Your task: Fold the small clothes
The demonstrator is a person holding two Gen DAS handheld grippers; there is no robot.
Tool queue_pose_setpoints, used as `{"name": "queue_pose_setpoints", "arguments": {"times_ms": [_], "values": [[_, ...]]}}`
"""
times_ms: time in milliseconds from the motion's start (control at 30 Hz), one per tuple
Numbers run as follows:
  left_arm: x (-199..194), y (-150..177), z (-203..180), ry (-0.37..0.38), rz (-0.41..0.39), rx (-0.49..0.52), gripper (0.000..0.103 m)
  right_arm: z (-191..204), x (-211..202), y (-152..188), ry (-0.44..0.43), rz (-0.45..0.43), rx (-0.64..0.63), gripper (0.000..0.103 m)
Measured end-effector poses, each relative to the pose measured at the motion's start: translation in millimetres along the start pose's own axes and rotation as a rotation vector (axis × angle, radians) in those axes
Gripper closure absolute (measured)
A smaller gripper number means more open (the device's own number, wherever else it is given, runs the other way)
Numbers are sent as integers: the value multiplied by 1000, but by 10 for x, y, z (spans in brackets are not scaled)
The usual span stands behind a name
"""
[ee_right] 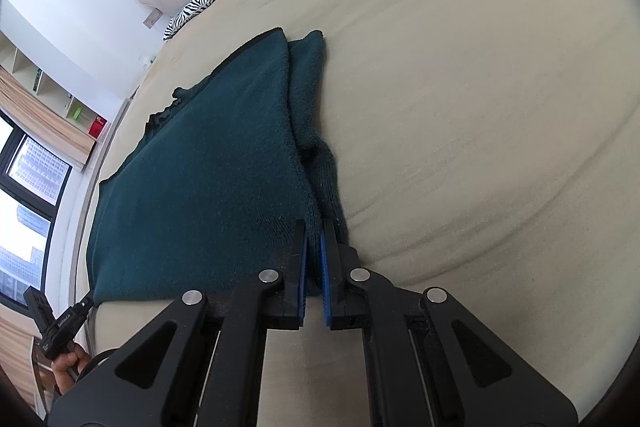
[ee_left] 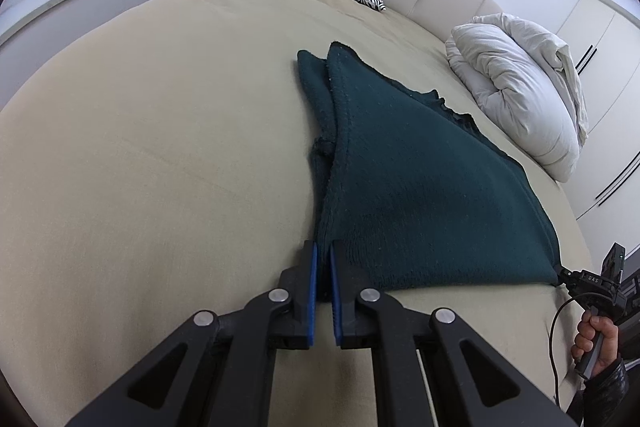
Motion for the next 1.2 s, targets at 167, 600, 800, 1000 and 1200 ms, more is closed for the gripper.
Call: {"name": "queue_pose_setpoints", "arguments": {"times_ms": [167, 600, 800, 1000, 1200], "values": [[-13, 11, 10, 0, -4, -7, 95, 26, 27, -44, 18, 4, -13, 98], [-91, -22, -8, -21, 3, 5, 86, 12, 8, -18, -7, 22, 14, 96], [-448, -420, -245, -82, -119, 90, 84, 32, -374, -172, 46, -70, 55, 75], [-18, -1014, -958, -63, -202, 259, 66, 891, -174, -524, -122, -75, -46, 73], [737, -1295, -1282, -73, -182, 315, 66, 1822, 736, -685, -255, 40, -115, 73]]}}
Point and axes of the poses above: each gripper's, at about its wrist camera, not at the fingertips, and x roughly the way its jaws point, z to its left, y to its underside, the point moved 8 cm from there along x, roughly the way its jaws point, and after that the axes turned 3 degrees about -z, right-handed, at the moved point
